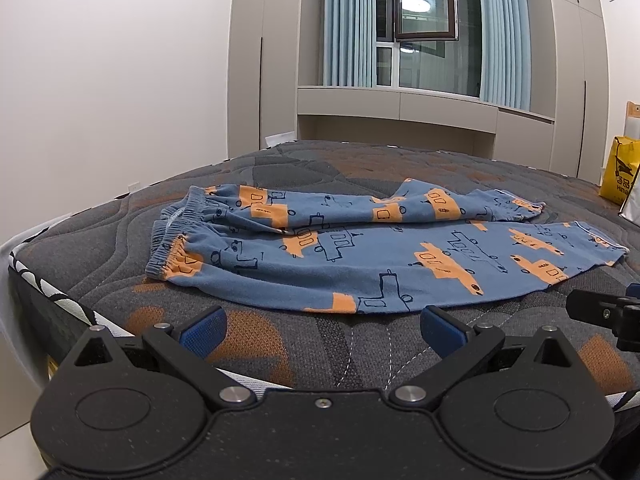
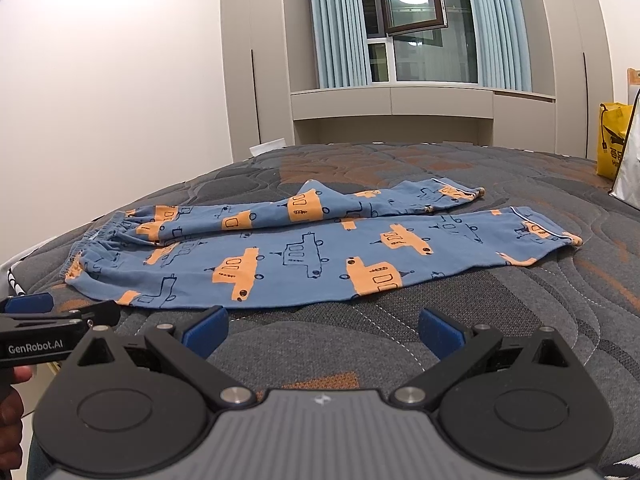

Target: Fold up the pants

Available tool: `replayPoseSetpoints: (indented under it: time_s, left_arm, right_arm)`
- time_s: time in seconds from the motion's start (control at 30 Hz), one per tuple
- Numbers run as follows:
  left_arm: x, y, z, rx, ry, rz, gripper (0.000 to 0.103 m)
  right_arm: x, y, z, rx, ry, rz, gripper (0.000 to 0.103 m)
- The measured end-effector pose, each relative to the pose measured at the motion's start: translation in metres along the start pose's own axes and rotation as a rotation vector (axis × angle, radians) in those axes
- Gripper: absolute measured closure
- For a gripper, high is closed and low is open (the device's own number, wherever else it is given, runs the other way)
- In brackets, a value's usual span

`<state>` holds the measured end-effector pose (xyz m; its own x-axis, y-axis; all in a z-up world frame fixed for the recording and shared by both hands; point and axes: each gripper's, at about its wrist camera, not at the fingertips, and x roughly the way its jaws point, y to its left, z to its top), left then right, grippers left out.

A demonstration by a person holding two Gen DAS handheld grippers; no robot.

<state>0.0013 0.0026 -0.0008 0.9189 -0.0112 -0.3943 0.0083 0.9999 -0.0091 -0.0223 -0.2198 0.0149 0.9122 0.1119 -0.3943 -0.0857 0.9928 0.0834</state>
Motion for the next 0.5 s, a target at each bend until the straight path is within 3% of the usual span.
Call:
replayPoseSetpoints:
  time_s: [0.5]
  left_arm:
    - [0.0003, 0.0006, 0.0002, 0.000, 0.001, 0.001, 0.000]
  right_arm:
    - [-0.0005, -0.0001, -0.0004, -0.002, 0.003, -0.002, 0.000]
